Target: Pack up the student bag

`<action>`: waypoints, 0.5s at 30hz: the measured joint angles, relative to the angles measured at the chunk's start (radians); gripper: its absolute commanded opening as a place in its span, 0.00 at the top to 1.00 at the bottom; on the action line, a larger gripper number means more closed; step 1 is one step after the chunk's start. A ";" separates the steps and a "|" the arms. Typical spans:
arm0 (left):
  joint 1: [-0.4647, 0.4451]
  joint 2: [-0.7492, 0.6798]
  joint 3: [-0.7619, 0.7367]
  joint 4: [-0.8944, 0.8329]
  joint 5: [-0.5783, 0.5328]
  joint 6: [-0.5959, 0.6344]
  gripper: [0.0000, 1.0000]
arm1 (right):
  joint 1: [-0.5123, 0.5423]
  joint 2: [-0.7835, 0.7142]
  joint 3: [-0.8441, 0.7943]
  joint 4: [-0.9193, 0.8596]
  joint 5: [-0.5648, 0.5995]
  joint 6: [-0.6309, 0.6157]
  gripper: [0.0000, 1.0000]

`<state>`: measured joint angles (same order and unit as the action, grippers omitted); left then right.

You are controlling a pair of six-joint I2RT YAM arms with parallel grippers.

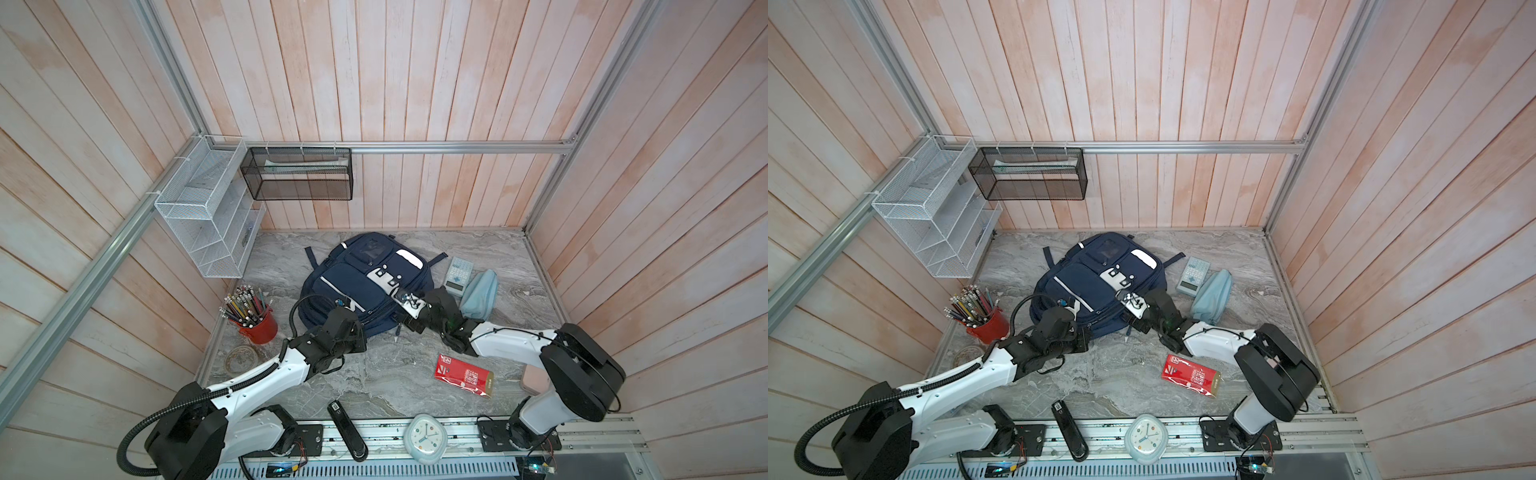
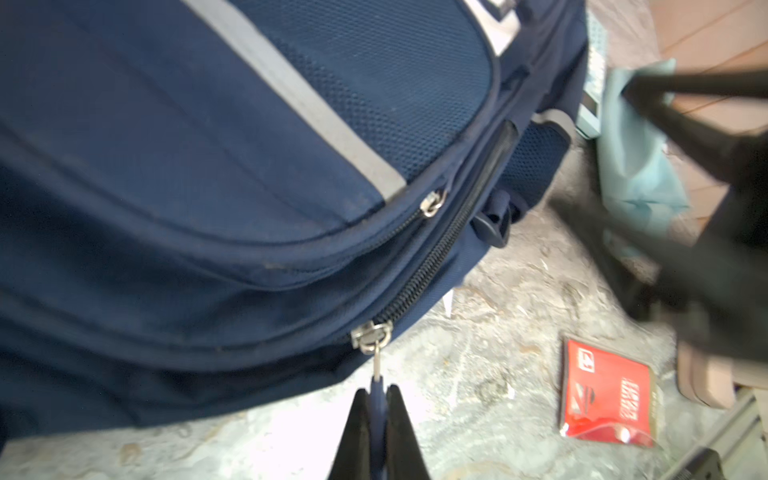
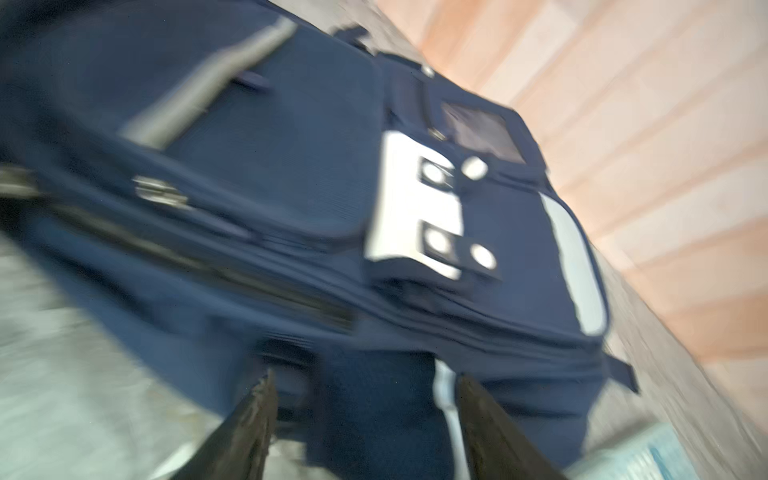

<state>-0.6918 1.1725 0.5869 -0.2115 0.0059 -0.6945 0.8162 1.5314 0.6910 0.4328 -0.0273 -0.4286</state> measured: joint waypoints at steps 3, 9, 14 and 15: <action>-0.003 0.000 0.000 0.013 0.021 -0.016 1.00 | 0.049 0.027 -0.008 0.058 -0.057 -0.058 0.32; -0.003 -0.002 0.000 0.015 0.046 -0.036 1.00 | 0.084 0.187 0.025 0.181 -0.036 -0.125 0.52; 0.009 -0.022 0.000 0.013 0.049 -0.044 1.00 | 0.102 0.216 0.005 0.288 -0.006 -0.174 1.00; 0.018 -0.027 0.000 0.013 0.054 -0.043 1.00 | 0.102 0.212 -0.006 0.305 -0.007 -0.185 1.00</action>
<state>-0.6735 1.1458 0.5869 -0.1982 0.0601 -0.7380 0.9184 1.7439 0.6853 0.7376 -0.0341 -0.6132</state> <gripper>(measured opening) 0.065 0.044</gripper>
